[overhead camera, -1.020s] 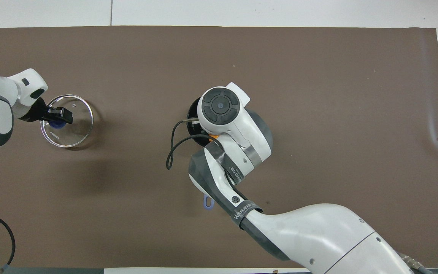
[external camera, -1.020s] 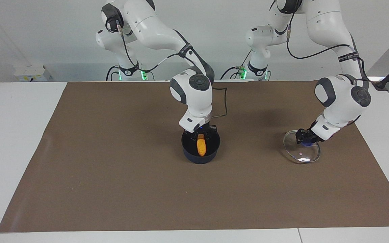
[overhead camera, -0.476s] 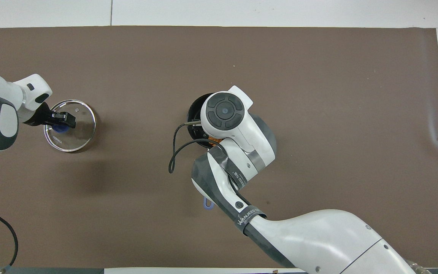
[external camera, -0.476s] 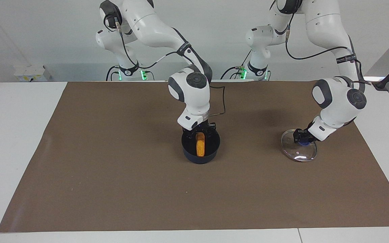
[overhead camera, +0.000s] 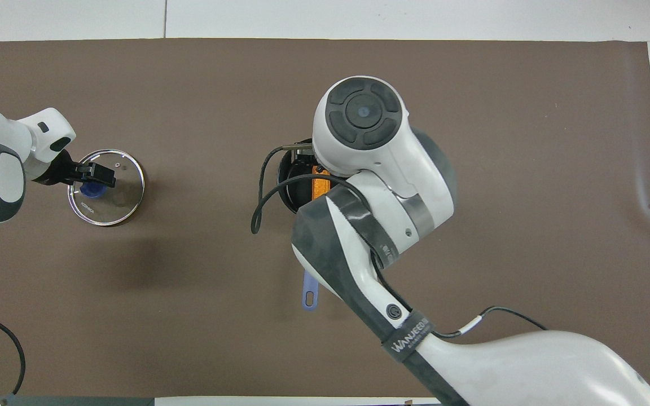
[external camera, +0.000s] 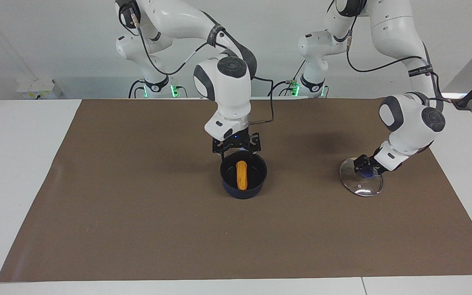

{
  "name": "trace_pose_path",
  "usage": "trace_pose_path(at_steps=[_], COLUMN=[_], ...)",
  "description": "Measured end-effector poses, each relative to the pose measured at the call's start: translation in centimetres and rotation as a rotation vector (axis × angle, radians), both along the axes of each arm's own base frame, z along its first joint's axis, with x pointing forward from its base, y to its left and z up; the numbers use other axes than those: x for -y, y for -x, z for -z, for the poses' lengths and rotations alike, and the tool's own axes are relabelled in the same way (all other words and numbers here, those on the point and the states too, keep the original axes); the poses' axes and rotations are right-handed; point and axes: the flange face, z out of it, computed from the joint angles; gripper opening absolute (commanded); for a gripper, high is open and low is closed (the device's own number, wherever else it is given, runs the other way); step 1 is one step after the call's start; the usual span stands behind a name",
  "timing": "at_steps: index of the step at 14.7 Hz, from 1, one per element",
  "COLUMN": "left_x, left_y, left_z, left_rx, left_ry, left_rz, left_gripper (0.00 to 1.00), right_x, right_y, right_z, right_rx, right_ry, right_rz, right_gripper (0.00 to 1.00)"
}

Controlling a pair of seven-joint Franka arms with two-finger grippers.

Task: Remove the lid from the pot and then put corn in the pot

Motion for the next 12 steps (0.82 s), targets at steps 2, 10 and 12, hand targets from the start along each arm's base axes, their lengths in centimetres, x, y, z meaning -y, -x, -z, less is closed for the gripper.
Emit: trace_pose_path(at_steps=[2,10,12], left_x=[0.2,2.2,3.2], left_y=[-0.6,1.5,3.1], left_z=[-3.4,-19.5,-21.7], left_rx=[0.011,0.082,0.072], left_ry=[0.001,-0.008,-0.011], left_rz=[0.007,-0.051,-0.052], left_gripper=[1.0,1.0,1.0], right_x=[3.9,20.8,25.5], right_y=[0.0,0.1,0.0], right_z=[-3.6,-12.0,-12.3], right_rx=[-0.015,-0.077,-0.104], right_ry=[0.021,0.072,0.08], right_rz=[-0.019,-0.027,-0.043], right_gripper=[1.0,1.0,1.0])
